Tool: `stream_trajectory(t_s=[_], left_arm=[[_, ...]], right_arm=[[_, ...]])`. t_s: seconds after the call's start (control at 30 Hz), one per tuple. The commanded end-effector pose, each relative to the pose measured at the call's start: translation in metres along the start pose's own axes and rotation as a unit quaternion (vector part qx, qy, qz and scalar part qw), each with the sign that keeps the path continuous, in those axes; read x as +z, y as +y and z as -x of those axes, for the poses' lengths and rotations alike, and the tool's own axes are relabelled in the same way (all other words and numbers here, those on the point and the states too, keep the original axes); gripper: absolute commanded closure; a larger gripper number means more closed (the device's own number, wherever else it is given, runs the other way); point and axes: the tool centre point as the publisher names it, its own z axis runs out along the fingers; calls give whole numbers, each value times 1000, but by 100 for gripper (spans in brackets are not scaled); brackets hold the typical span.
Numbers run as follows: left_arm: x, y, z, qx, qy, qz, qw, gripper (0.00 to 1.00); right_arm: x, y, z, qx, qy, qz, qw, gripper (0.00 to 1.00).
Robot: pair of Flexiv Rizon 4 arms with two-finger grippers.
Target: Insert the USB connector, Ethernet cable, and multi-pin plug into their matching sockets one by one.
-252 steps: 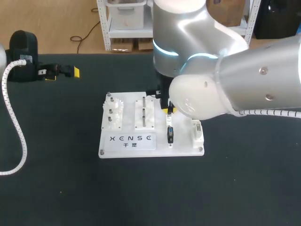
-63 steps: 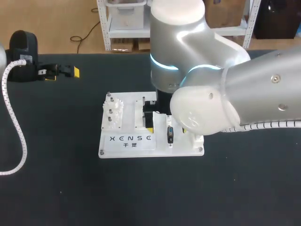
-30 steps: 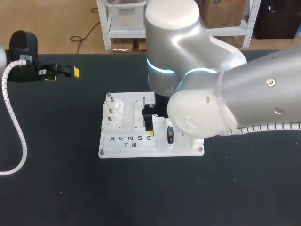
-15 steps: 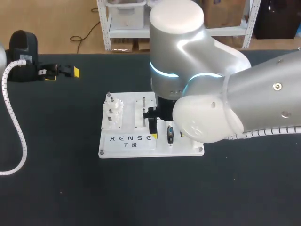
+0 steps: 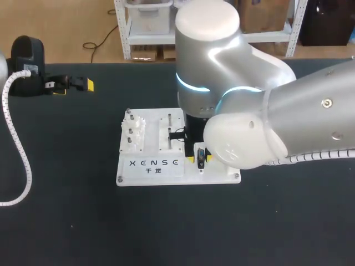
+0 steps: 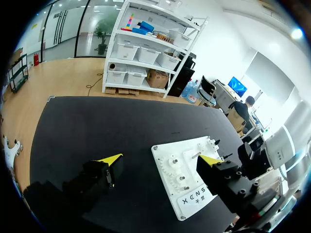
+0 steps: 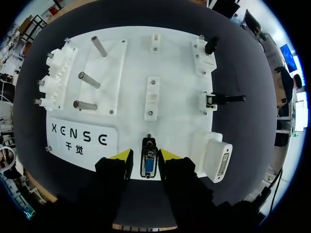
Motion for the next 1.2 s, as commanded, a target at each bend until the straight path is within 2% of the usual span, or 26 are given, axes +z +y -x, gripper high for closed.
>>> stream_trajectory(t_s=[0.03,0.37,0.8,1.03,1.2], left_arm=[[0,0,0,0,0,0,1000,0],[0,0,0,0,0,0,1000,0],[0,0,0,0,0,0,1000,0],[0,0,0,0,0,0,1000,0],[0,0,0,0,0,0,1000,0]], right_arm=[[0,0,0,2,-1,1,1000,67],[1,-4,1,16,8,8,1000,67],[1,-4,2,21,10,8,1000,81],[1,-4,1,19,9,2,1000,83],[0,-3,1,17,5,-4,1000,96]])
